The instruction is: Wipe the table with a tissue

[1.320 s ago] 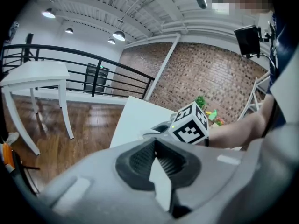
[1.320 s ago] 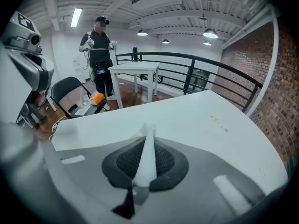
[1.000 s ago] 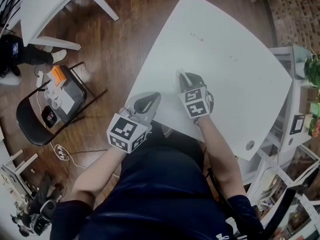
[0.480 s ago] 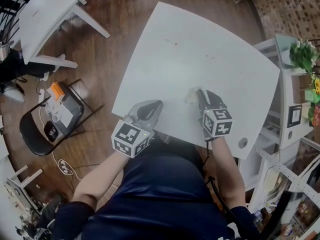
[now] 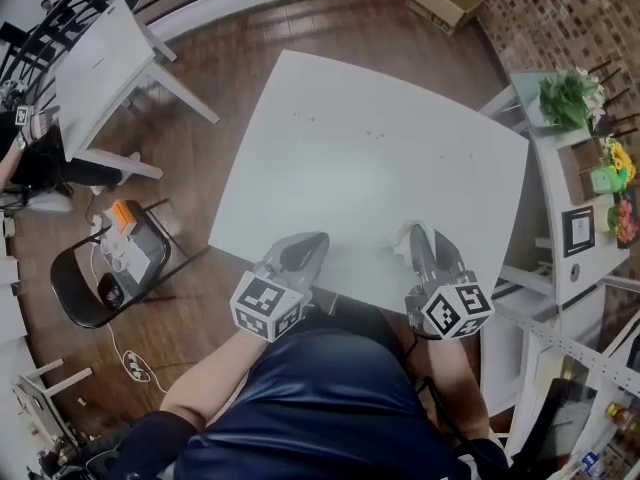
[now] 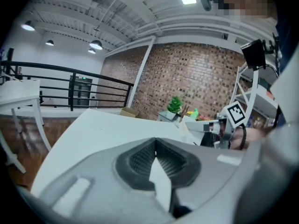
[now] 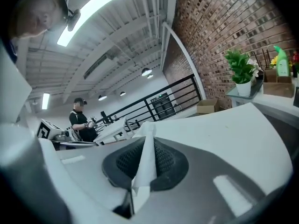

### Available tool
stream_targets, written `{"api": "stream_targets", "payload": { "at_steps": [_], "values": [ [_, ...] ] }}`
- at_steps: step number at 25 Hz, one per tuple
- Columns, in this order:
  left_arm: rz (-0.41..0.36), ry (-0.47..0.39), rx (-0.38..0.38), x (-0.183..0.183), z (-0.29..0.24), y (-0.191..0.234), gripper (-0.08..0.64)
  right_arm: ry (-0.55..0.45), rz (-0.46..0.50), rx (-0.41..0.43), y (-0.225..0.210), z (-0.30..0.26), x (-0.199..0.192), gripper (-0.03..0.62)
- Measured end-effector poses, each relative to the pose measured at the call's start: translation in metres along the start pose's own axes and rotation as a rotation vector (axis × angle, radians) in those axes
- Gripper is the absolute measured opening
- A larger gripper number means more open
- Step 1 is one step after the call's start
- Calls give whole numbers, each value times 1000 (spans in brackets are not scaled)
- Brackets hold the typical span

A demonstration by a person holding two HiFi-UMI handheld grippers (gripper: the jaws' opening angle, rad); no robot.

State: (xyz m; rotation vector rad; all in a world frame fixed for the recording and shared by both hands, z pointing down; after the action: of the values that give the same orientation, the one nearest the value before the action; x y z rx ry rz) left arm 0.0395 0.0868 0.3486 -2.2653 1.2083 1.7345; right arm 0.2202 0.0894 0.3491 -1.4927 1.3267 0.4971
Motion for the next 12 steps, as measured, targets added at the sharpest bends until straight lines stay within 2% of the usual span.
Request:
{"api": "stream_targets", "payload": {
  "at_steps": [7,12],
  "values": [
    [-40,-46,-53,15,8,-35,2,-156,79,-28,20,53,34,12],
    [-69,-78,-112,36,22,-35,3,-244,149,-66,52,71,56,12]
  ]
}}
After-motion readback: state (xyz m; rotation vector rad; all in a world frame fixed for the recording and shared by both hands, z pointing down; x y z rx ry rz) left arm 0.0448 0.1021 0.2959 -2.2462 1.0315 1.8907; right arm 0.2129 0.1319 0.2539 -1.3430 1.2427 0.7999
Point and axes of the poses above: the fingertips, and each gripper's own axes: z backward along the fingers, y to its left, x out of its top, the point moved 2 cm from there along z, backward along the fingers, and after that the axes turned 5 degrees about -x, right-handed, at the moved point
